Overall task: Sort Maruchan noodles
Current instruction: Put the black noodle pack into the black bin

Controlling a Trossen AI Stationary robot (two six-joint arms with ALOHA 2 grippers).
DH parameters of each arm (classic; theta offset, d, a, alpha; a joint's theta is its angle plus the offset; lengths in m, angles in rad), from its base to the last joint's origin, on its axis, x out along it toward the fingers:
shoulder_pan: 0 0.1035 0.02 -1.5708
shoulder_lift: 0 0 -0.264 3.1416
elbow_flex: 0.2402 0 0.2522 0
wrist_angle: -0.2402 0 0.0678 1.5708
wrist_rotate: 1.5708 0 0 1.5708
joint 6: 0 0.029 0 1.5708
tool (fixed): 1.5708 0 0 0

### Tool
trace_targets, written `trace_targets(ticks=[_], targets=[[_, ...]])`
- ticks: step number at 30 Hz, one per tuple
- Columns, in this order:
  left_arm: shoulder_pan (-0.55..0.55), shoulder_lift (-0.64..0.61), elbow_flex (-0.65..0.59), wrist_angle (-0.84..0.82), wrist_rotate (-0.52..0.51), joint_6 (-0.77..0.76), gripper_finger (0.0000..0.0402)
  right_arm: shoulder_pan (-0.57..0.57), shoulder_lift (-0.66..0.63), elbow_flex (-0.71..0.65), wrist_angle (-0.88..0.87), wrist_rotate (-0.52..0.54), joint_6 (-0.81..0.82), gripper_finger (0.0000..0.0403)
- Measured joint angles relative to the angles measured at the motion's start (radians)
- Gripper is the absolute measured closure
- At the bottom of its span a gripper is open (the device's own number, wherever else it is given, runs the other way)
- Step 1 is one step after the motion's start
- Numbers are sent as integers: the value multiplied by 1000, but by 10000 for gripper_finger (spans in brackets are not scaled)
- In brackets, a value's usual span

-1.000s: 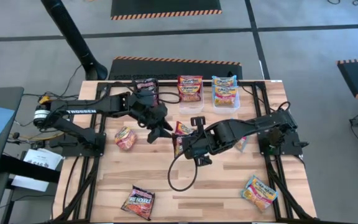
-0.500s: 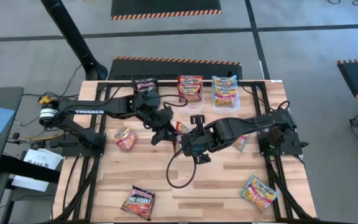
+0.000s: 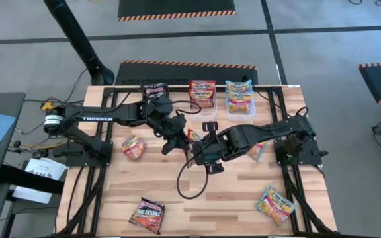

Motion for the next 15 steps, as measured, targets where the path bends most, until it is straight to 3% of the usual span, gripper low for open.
trace_targets(ticks=[9, 15], targets=[[0, 0, 0, 10, -3, 10, 386, 0, 0, 0, 3, 0, 0, 395], [1, 0, 0, 12, 4, 32, 399, 0, 0, 0, 2, -2, 0, 392]])
